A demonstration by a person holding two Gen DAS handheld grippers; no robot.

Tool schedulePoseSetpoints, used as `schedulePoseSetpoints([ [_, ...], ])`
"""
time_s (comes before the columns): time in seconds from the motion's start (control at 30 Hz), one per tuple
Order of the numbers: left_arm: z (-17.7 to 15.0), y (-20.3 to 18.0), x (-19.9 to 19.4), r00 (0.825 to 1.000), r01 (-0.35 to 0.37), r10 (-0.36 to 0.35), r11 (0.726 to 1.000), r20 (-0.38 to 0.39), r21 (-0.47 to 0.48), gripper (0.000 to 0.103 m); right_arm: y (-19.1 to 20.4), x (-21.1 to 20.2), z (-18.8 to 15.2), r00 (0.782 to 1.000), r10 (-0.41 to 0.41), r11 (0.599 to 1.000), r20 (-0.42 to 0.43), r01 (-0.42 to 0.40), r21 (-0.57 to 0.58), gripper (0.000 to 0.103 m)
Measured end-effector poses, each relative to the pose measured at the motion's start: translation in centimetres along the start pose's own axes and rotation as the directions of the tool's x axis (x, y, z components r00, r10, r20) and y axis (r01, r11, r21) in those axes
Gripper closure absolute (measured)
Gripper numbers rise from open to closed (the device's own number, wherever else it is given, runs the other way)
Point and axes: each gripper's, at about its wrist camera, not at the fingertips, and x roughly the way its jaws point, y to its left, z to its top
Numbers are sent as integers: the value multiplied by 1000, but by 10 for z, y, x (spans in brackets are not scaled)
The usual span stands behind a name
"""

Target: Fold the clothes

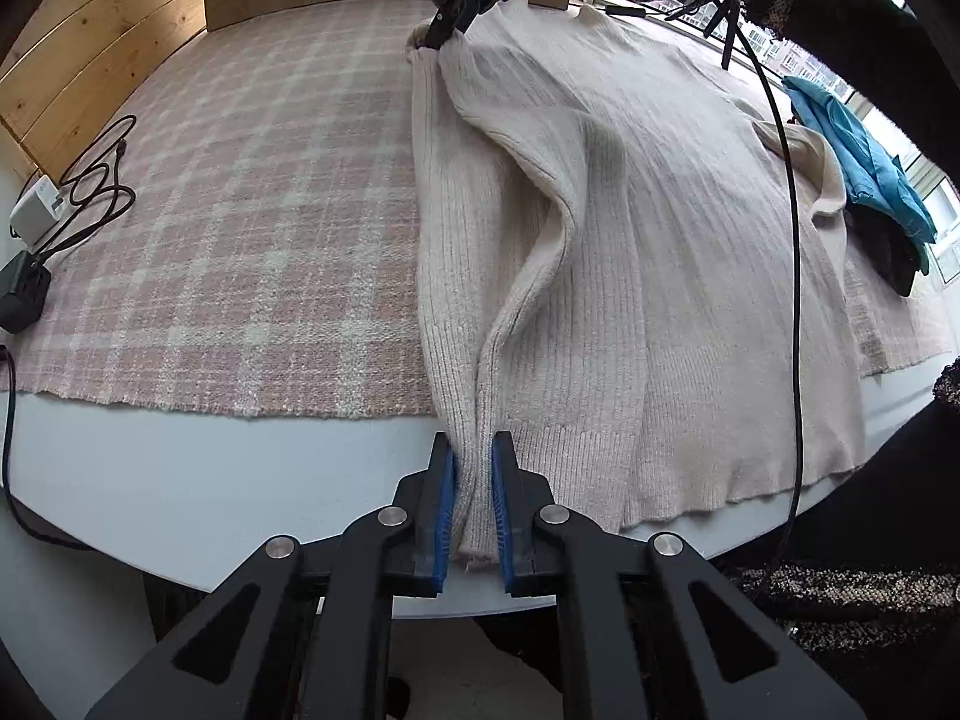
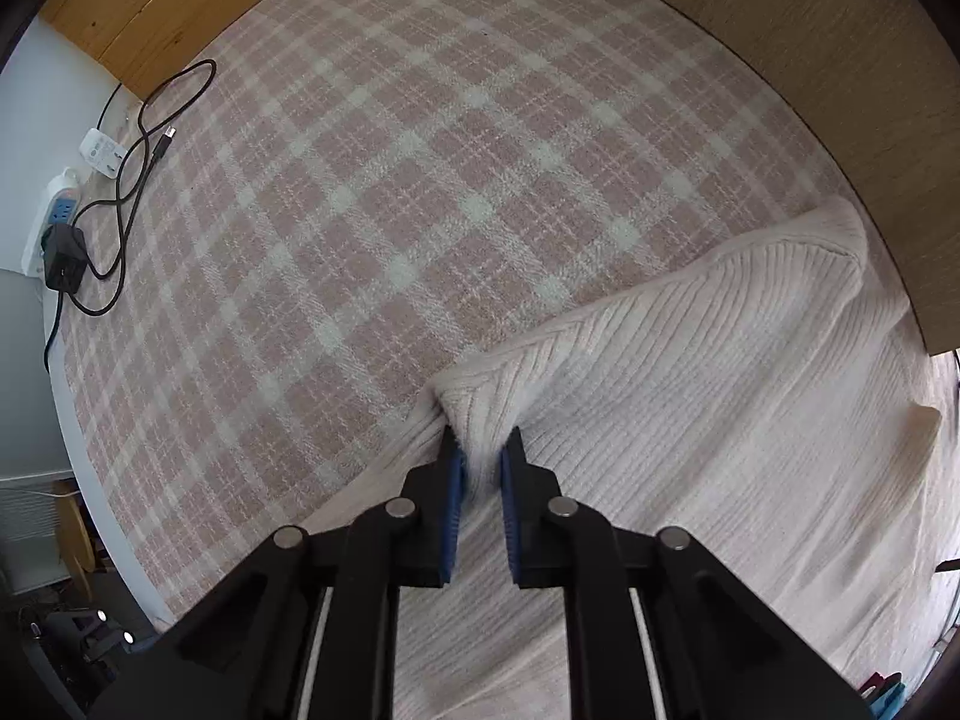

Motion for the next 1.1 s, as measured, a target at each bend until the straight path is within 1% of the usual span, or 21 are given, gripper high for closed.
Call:
schedulePoseSetpoints([
  [0.1,-10,8,-24,999,13,-11,999,33,-50,95,-17,-18,-2,993,99,990,70,-105,90,94],
  [0.2,-21,22,-21,1000,29,-28,994,11,-109,95,-31,-26,2,970,174,968,171,-200,150,94],
  [0.23,-23,23,-14,1000,17,-19,994,-18,-108,95,-29,-19,4,969,180,967,170,-206,147,94],
  [0.27,-23,23,-10,999,1,-5,995,-35,-101,94,-25,-7,5,974,171,971,151,-192,143,94],
  [0.3,-21,23,-11,999,-10,7,996,-32,-93,91,-19,4,7,979,165,976,120,-180,125,91],
  [0.37,-19,23,-16,1000,-21,19,996,-19,-85,88,-12,-2,6,979,160,981,127,-172,92,89],
  [0.4,-18,24,-19,1000,-24,23,996,-9,-87,89,-14,-12,3,970,196,974,145,-210,87,86],
  [0.47,-18,25,-20,1000,-20,20,996,-8,-88,90,-33,-45,-8,930,298,939,216,-327,110,80],
  [0.53,-19,24,-18,1000,-19,18,997,-20,-73,90,-54,-78,-20,905,304,920,298,-360,155,70],
  [0.57,-19,23,-18,1000,-18,17,998,-26,-66,89,-58,-90,-23,909,276,927,311,-337,165,68],
  [0.63,-20,22,-16,999,-20,18,999,-37,-51,88,-50,-99,-19,935,194,960,298,-243,136,65],
  [0.7,-21,20,-14,999,-34,32,999,-39,-38,88,-40,-92,-16,953,131,979,271,-168,118,64],
  [0.8,-18,13,-13,999,-40,39,998,-33,-43,88,-24,-59,-8,972,142,985,190,-158,72,64],
  [0.87,-18,8,-11,998,-56,55,998,-29,-30,89,-10,-29,1,989,80,994,126,-88,60,64],
  [0.9,-18,7,-12,998,-58,58,998,-22,-19,94,-6,-17,5,993,51,996,110,-58,60,64],
  [0.93,-18,5,-12,998,-62,62,998,-15,-5,95,-3,-6,10,995,24,998,97,-30,62,64],
  [0.97,-18,0,-12,998,-67,67,998,-9,10,97,1,6,15,997,-4,998,83,-2,62,66],
  [1.0,-15,-7,-10,998,-68,68,997,-6,21,100,1,9,16,995,-27,997,98,20,70,77],
  [1.03,-12,-14,-8,998,-69,69,997,-2,32,100,-2,6,14,993,-20,997,114,11,75,88],
  [1.07,-8,-23,-5,998,-69,69,997,3,42,100,-4,2,12,991,-7,997,131,-4,79,90],
  [1.1,-2,-34,-3,998,-70,69,996,10,53,100,-11,-6,8,987,26,994,156,-43,102,92],
])
